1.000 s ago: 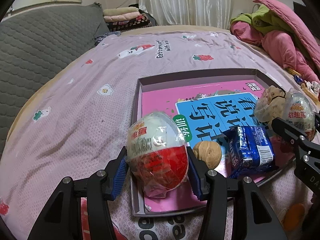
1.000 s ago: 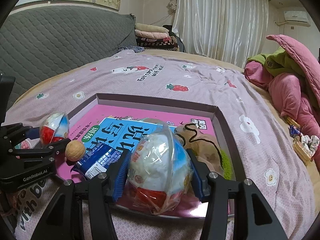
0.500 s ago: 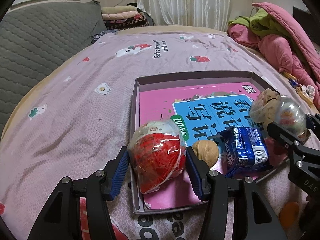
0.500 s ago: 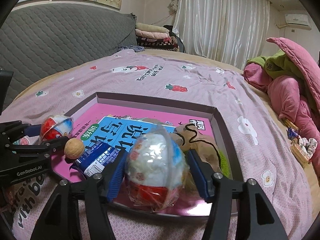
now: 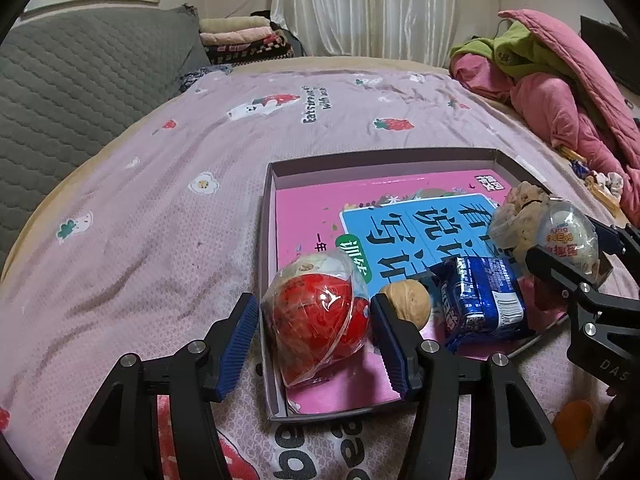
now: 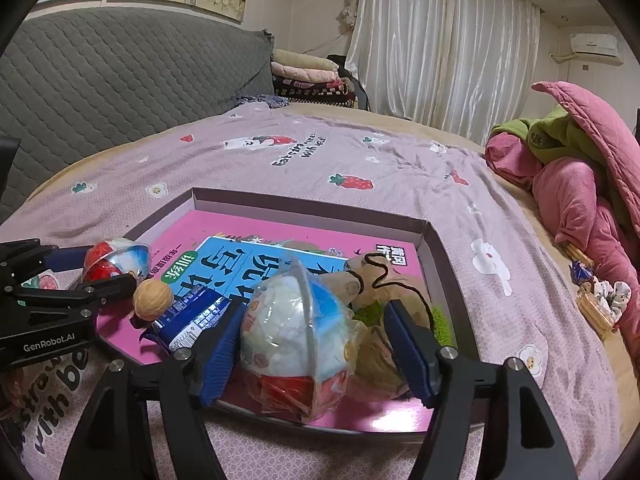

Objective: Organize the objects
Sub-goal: 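Open the left gripper to release the egg while the right gripper releases its egg, then lift both open grippers up and back away from the tray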

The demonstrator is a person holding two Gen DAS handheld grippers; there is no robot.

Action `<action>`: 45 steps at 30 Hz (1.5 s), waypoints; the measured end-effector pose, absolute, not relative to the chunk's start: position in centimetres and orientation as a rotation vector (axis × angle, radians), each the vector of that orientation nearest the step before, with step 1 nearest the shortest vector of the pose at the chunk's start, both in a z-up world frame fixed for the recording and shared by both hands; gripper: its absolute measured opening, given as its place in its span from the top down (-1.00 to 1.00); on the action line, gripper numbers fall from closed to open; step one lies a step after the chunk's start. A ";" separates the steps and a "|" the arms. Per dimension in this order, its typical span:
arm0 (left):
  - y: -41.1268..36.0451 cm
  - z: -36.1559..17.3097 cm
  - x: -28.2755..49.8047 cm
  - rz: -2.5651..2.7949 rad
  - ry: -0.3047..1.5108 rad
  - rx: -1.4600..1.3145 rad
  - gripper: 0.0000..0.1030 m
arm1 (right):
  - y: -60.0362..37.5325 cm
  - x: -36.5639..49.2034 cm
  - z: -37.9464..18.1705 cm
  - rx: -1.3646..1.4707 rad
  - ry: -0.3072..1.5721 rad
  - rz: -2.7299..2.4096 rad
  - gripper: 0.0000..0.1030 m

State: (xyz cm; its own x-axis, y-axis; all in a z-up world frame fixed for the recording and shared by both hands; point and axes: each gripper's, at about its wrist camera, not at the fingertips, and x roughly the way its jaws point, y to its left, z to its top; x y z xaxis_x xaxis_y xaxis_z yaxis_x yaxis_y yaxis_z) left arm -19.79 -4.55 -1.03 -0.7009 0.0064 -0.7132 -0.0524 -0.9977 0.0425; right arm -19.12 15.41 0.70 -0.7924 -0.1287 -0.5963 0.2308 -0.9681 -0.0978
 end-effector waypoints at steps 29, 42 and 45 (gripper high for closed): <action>-3.7 0.5 -19.2 2.895 0.054 -1.140 -0.30 | 16.1 -18.4 1.5 0.859 0.250 -2.827 -0.37; -3.9 1.4 -18.7 2.922 -0.004 -1.090 -0.41 | 16.2 -18.0 2.1 0.825 0.247 -2.840 -0.41; -3.8 1.6 -18.6 2.924 -0.007 -1.079 -0.41 | 16.3 -17.9 2.2 0.814 0.243 -2.845 -0.41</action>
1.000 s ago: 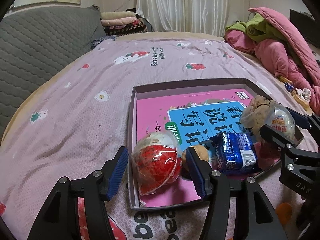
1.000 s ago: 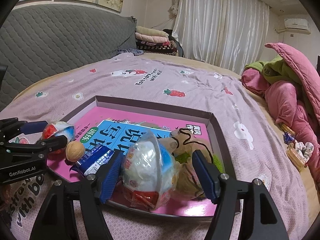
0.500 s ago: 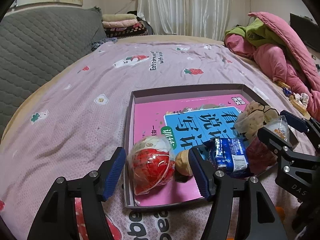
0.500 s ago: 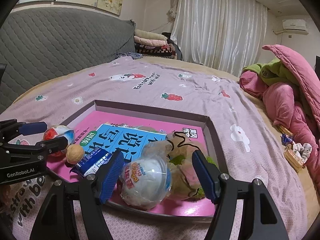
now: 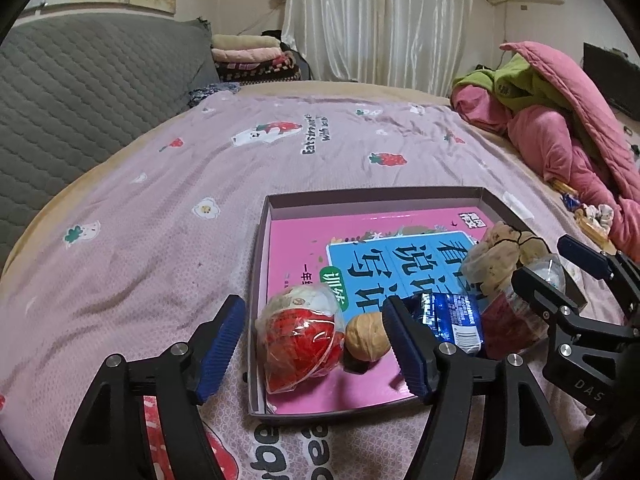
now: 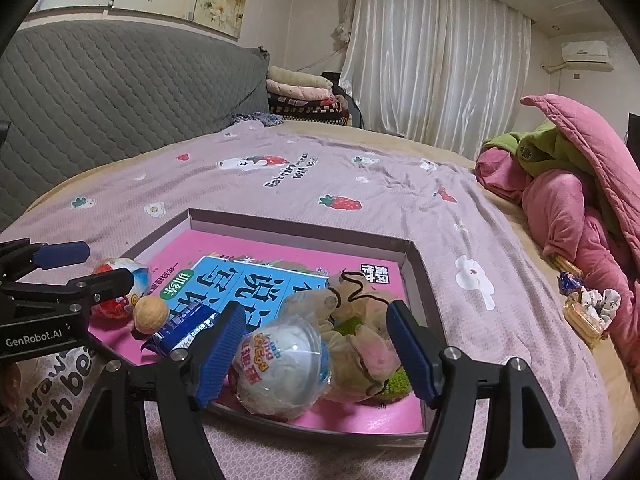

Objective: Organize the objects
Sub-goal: 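Lift both open grippers up and back away from the tray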

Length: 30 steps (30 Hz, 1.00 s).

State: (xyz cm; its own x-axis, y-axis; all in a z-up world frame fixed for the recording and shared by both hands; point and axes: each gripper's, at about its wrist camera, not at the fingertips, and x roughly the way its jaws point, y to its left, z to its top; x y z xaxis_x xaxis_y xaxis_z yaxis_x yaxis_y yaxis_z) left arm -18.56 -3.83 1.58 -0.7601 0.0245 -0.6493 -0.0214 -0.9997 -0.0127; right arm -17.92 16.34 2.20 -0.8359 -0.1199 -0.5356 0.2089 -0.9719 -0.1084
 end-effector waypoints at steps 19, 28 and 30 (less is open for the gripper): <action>-3.5 4.4 -15.9 2.982 -0.033 -0.893 -0.43 | 16.9 -16.2 4.4 0.666 0.238 -2.881 -0.42; -3.3 5.6 -13.5 3.020 -0.071 -0.826 -0.43 | 17.2 -13.5 6.1 0.560 0.266 -2.880 -0.55; -3.2 5.7 -13.3 3.016 -0.068 -0.824 -0.44 | 17.2 -12.9 6.3 0.540 0.276 -2.878 -0.55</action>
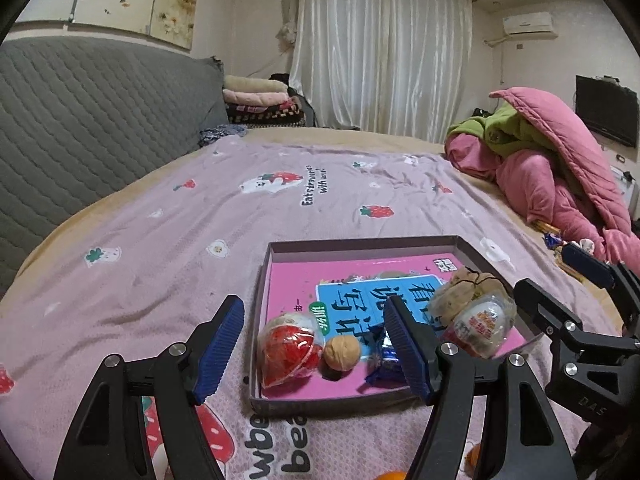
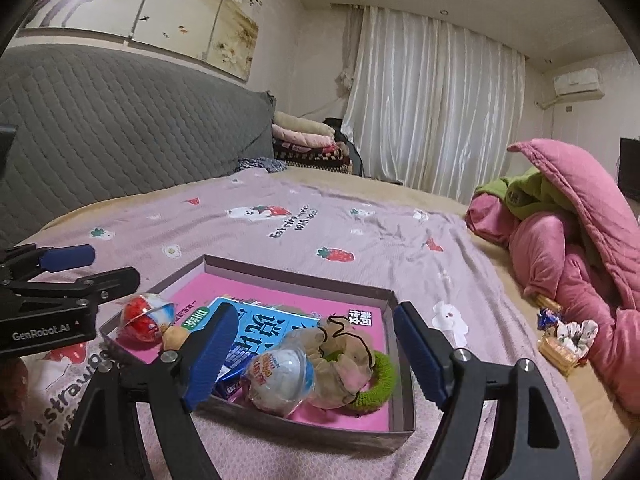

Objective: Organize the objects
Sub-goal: 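Lift both open grippers up and back away from the tray, then move both grippers down toward the two mandarin oranges on the sheet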

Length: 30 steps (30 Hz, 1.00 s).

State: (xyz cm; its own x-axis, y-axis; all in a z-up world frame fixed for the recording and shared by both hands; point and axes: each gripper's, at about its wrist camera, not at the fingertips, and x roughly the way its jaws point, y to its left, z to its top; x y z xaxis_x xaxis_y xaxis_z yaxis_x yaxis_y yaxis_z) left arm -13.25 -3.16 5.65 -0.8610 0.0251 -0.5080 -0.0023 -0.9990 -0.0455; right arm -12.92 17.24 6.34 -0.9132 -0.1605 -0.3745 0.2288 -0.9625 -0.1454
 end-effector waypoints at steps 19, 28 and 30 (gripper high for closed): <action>-1.6 5.0 -10.9 2.962 -0.004 -0.837 -0.53 | 15.3 -7.4 6.7 0.452 0.354 -2.753 -0.70; -1.8 4.4 -10.1 2.902 -0.022 -0.891 -0.53 | 15.2 -6.5 5.9 0.486 0.395 -2.720 -0.70; -1.9 4.2 -10.0 2.896 -0.022 -0.904 -0.53 | 15.4 -6.3 5.8 0.495 0.388 -2.714 -0.70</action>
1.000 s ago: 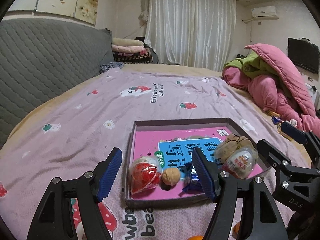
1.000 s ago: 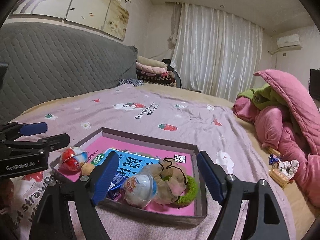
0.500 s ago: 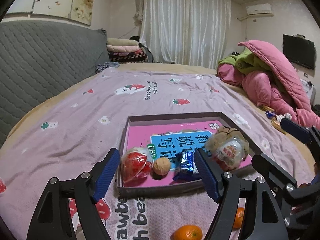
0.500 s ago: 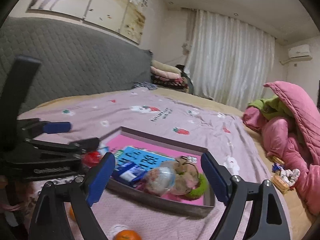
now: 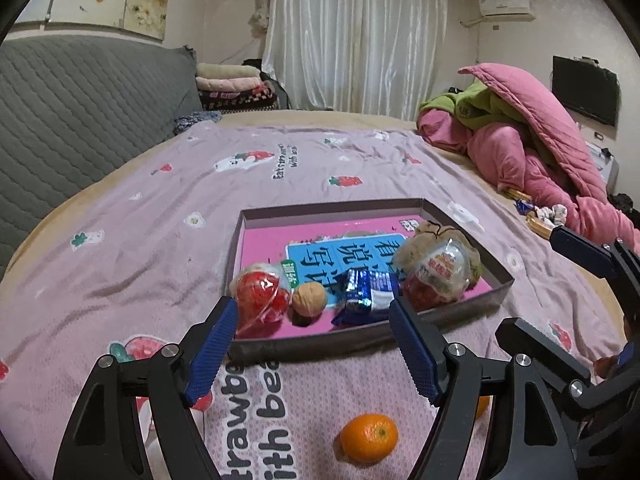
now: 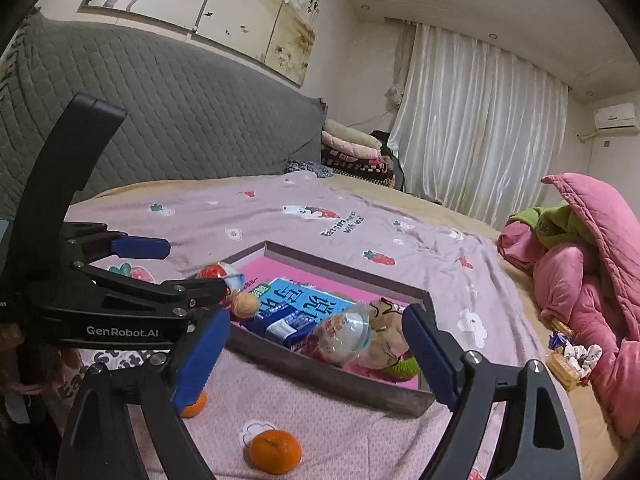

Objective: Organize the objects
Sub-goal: 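Move both grippers down toward the two mandarin oranges on the sheet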

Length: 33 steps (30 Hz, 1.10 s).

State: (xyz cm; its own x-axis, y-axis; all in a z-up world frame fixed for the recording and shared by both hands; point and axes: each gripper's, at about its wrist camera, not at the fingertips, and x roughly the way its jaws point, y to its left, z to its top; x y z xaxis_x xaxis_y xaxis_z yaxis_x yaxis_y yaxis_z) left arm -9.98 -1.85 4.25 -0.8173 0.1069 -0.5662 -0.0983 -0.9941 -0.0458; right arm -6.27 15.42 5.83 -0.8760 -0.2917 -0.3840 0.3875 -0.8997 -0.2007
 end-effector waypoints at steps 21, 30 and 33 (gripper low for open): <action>-1.9 1.5 -9.7 2.777 -0.017 -1.083 -0.53 | 16.2 -6.1 3.2 0.660 0.441 -2.622 -0.70; -0.8 0.1 -9.1 2.692 0.044 -1.137 -0.53 | 16.3 -6.2 1.4 0.746 0.503 -2.560 -0.70; -0.3 -0.2 -8.7 2.655 0.073 -1.146 -0.53 | 16.4 -6.2 0.8 0.774 0.510 -2.537 -0.70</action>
State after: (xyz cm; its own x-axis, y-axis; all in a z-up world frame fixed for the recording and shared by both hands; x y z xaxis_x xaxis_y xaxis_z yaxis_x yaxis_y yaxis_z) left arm -8.70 -0.26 -0.19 -0.6600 0.2064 -0.7223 -0.2459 -0.9679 -0.0519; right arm -6.18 16.37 0.81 -0.7480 -0.2977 -0.5932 0.5037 -0.8367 -0.2152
